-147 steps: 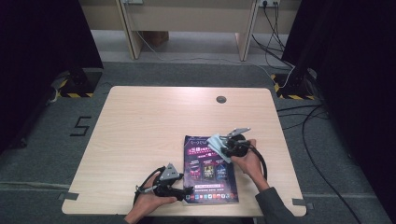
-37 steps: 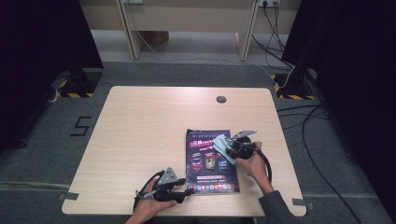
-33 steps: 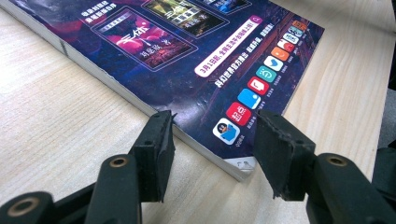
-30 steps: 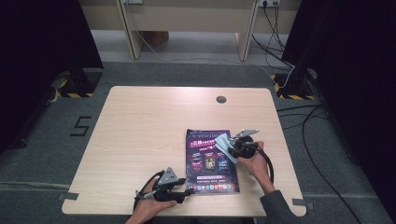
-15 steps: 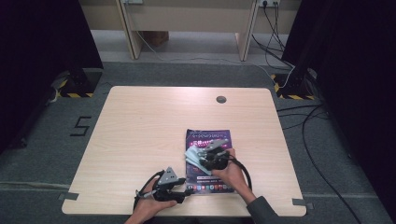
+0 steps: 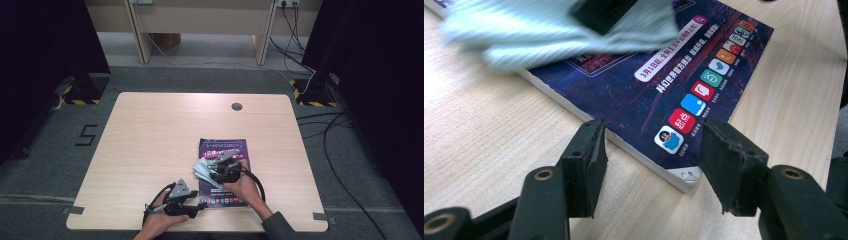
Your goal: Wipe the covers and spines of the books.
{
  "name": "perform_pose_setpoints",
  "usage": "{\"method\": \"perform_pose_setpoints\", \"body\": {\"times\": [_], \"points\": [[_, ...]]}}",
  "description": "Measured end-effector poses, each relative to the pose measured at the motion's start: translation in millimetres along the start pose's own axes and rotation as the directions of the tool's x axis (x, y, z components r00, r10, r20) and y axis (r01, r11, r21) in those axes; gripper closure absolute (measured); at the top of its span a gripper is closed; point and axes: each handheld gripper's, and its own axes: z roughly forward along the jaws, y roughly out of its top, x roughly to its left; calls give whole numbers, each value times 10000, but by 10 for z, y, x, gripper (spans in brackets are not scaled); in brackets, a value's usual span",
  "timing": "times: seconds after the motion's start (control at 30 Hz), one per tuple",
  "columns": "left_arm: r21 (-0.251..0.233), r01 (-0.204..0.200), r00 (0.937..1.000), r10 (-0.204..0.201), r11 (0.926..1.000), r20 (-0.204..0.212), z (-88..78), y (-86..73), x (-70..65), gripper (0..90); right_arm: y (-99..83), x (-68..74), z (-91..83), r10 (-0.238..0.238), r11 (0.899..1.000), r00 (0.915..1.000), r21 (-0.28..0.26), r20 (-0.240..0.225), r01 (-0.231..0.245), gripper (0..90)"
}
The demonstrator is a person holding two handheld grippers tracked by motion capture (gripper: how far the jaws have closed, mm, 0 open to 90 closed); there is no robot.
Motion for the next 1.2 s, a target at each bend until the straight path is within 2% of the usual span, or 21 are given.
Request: {"method": "perform_pose_setpoints", "body": {"times": [0.17,0.27,0.33,0.43,0.47,0.57,0.73,0.87,1.0,1.1,1.2], "points": [[13,-14,10000,14,10000,-8,-10,-6,1,422,-244,-296,-242,648,9978,9963,87,561,-654,759],[10,-20,10000,20,10000,-22,-9,-7,-3,422,-416,-545,-414,1315,9911,9842,60,1183,-1331,759],[15,-20,10000,20,10000,-2,-9,-5,2,421,-506,-672,-502,1669,9856,9756,27,1425,-1690,759],[14,-52,10000,52,10000,-30,-9,-5,1,419,-591,-757,-572,2099,9775,9657,-107,1530,-2107,759],[19,-48,10000,48,10000,-23,-9,-5,2,419,-605,-770,-583,2108,9773,9656,-134,1521,-2112,759],[27,-26,10000,26,10000,4,-9,-4,4,417,-591,-724,-580,1928,9807,9663,-14,1707,-1955,771],[15,-30,10000,29,10000,23,-7,-3,7,413,-545,-628,-535,1526,9878,9744,70,1649,-1559,772],[46,-76,10000,76,10000,2,-8,-2,7,412,-462,-458,-437,1352,9907,9857,30,1004,-1361,770],[46,-82,10000,82,10000,-12,-8,-3,5,410,-300,-189,-283,545,9984,9969,115,566,-552,769],[24,-59,10000,59,10000,31,-7,-3,9,410,-163,26,-151,79,9999,9998,149,182,-82,770],[48,-76,10000,76,10000,-5,-9,-3,6,410,-72,165,-60,-143,9998,9998,132,-106,144,770]]}}
